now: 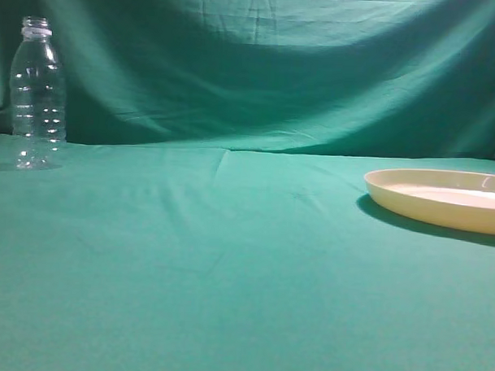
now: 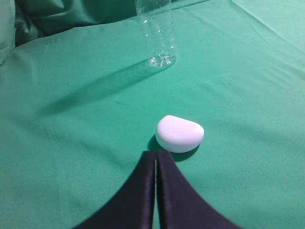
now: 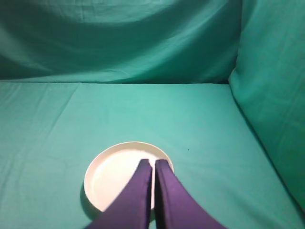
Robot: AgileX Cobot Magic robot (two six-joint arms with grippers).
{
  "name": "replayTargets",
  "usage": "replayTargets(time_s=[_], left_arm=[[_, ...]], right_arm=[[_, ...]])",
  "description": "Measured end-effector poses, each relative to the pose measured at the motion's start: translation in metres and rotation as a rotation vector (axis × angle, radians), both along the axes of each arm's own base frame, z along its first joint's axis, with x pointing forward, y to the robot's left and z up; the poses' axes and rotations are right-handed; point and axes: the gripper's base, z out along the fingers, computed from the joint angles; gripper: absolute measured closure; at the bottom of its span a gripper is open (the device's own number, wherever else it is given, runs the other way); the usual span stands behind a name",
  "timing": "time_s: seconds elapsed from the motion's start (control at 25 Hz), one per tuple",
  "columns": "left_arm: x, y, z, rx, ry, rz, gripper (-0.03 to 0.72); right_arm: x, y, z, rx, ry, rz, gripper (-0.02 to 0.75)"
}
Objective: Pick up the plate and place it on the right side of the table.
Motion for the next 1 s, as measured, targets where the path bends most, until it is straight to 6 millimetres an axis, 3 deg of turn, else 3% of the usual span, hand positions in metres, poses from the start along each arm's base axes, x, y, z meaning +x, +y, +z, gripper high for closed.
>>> replayTargets(time_s=[0.16, 0.44, 0.68, 0.76, 1.0], left_arm=[[0.000, 0.000, 0.000, 0.000, 0.000, 0.000, 0.688], [0.000, 0.000, 0.000, 0.000, 0.000, 0.000, 0.688], [0.000, 0.000, 0.000, 0.000, 0.000, 0.000, 0.688], [0.000, 0.000, 0.000, 0.000, 0.000, 0.000, 0.688], [0.000, 0.000, 0.000, 0.000, 0.000, 0.000, 0.688]], right_arm=[[0.016, 0.000, -0.023, -0.071, -0.046, 0.011, 0.738], [0.040, 0.002, -0.103, -0.073, -0.155, 0.002, 0.738], [0.054, 0.003, -0.169, -0.017, -0.046, -0.014, 0.738], [0.056, 0.003, -0.180, -0.004, -0.027, -0.019, 0.738], [0.055, 0.003, -0.185, 0.014, 0.011, -0.024, 0.738]])
